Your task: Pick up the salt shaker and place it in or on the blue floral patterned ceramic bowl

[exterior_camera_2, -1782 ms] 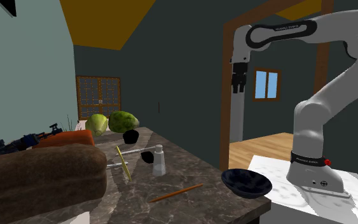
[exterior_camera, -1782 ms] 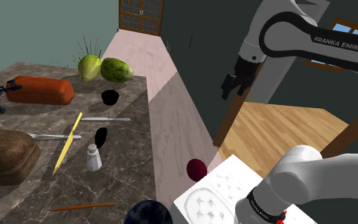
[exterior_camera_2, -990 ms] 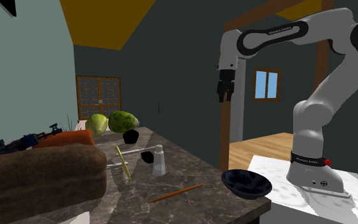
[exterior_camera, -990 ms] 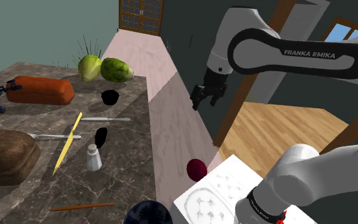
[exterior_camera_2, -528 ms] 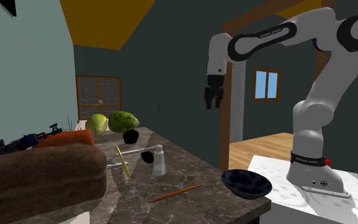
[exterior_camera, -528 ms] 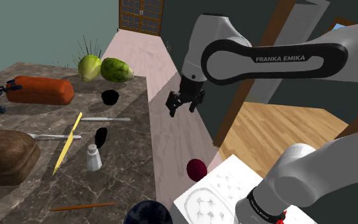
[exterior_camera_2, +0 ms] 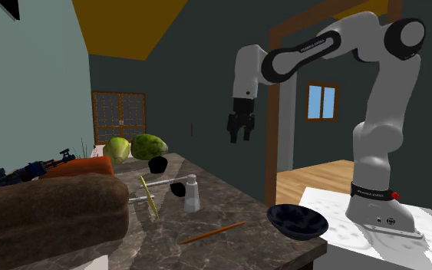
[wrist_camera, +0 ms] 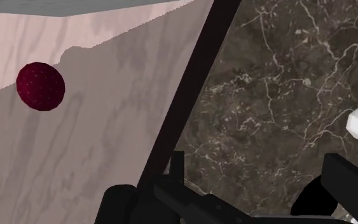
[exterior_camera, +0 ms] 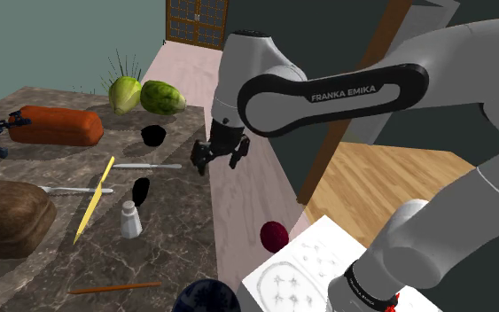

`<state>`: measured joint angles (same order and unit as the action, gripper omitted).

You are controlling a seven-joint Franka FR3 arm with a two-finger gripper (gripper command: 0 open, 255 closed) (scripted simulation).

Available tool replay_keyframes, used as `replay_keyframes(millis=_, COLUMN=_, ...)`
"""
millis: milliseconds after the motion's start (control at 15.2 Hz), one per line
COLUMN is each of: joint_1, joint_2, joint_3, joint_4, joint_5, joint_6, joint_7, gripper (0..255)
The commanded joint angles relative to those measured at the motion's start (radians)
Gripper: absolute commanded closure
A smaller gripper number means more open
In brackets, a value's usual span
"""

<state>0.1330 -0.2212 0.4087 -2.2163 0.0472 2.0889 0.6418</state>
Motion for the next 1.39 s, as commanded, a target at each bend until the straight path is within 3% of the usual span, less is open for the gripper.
replay_keyframes(millis=0, joint_1=0.004, joint_2=0.069, joint_3=0.028, joint_4=0.042, joint_5=-0.024, joint_6=0.030, joint_7=0.045, gripper=0)
replay_keyframes(millis=462, joint_1=0.053, joint_2=0.322, joint_3=0.097, joint_4=0.236, joint_5=-0.159, joint_6=0.077, joint_7=0.222, gripper=0)
replay_keyframes(millis=990, joint_1=0.189, joint_2=0.628, joint_3=0.094, joint_4=0.544, joint_5=-0.328, joint_6=0.051, joint_7=0.385, gripper=0)
replay_keyframes(millis=1320, joint_1=0.198, joint_2=0.660, joint_3=0.083, joint_4=0.534, joint_5=-0.347, joint_6=0.090, joint_7=0.396, gripper=0)
